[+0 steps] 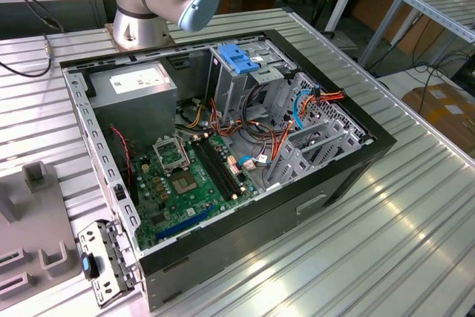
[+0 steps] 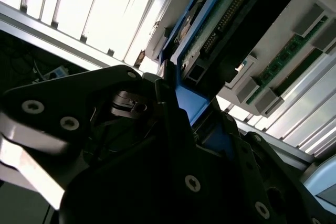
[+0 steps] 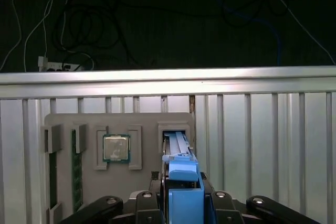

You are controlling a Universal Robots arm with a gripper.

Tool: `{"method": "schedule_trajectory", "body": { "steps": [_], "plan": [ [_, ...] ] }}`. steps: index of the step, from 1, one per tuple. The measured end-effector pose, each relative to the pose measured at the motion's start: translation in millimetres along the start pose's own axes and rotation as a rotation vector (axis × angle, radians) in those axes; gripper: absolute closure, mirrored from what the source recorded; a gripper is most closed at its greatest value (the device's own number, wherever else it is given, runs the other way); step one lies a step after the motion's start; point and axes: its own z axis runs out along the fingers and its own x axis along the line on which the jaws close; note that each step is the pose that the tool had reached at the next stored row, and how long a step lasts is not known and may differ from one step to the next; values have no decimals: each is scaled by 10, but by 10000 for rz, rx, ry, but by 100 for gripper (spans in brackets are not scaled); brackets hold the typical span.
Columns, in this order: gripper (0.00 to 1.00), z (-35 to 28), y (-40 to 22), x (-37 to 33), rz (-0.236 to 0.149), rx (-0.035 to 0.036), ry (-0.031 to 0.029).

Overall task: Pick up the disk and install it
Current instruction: 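Pick up the disk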

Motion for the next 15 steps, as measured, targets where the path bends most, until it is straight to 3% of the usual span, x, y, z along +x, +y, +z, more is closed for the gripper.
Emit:
{"method": "schedule_trajectory", "body": {
  "steps": [3,8,15],
  "plan": [
    [63,-74,-1,0,0,1,-1],
    [63,-272,-3,1,0,1,0],
    [63,-478,-6,2,0,1,-1]
  ]
}}
